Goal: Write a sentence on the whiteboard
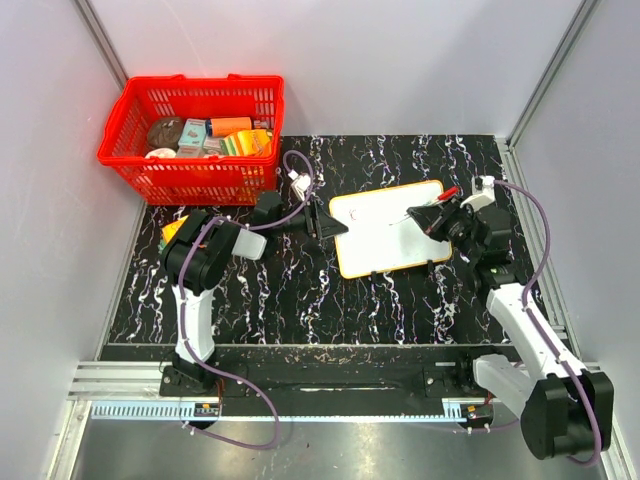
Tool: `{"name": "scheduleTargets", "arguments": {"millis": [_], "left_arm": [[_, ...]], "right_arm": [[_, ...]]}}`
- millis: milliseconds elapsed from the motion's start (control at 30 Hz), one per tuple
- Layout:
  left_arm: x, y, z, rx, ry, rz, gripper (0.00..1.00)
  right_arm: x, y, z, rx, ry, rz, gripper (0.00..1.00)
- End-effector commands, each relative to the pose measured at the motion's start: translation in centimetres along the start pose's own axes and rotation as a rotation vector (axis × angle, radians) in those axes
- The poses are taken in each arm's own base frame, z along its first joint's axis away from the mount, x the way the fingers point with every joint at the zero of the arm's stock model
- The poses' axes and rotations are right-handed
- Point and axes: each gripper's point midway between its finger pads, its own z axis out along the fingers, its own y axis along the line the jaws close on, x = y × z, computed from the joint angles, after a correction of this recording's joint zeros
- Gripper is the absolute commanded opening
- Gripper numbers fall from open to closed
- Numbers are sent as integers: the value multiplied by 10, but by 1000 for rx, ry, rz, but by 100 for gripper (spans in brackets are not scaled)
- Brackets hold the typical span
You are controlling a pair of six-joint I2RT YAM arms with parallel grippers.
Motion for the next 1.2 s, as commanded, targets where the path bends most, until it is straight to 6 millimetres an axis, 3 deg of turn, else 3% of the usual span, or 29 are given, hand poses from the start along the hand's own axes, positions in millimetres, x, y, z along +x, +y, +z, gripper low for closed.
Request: {"name": "scheduleTargets", "arguments": {"millis": [0,133,267,367,467,500,533,633,1067,1133,1167], "left_arm": [[-3,-10,4,61,42,112,66],[3,-10,4,72,85,138,44],[8,-8,3,68,134,143,13],[12,-10,1,81,172,192,1],[20,-8,-3,59,235,241,0],[18,-7,-4,47,244,254,0],[20,-7,-4,43,256,259,0],[21,-7,-6,41,274,273,0],[30,-12,-8,4,293,256,0],[30,-13,-8,9,293,257,0],[30,-13,-8,9,293,257,0]], "right_arm": [[-15,39,-10,-171,-16,-8,0],[-24,36,-17,-113,-36,-88,0],[-36,40,-25,-87,-70,-151,0],[-37,43,-31,-92,-85,-198,0],[-34,51,-36,-82,-117,-252,0],[-35,45,-35,-35,-134,-282,0],[-26,57,-34,-59,-121,-301,0],[-19,63,-33,-40,-144,-341,0],[1,65,-24,25,-280,-465,0],[6,75,-23,11,-304,-507,0],[6,69,-21,57,-324,-526,0]]}}
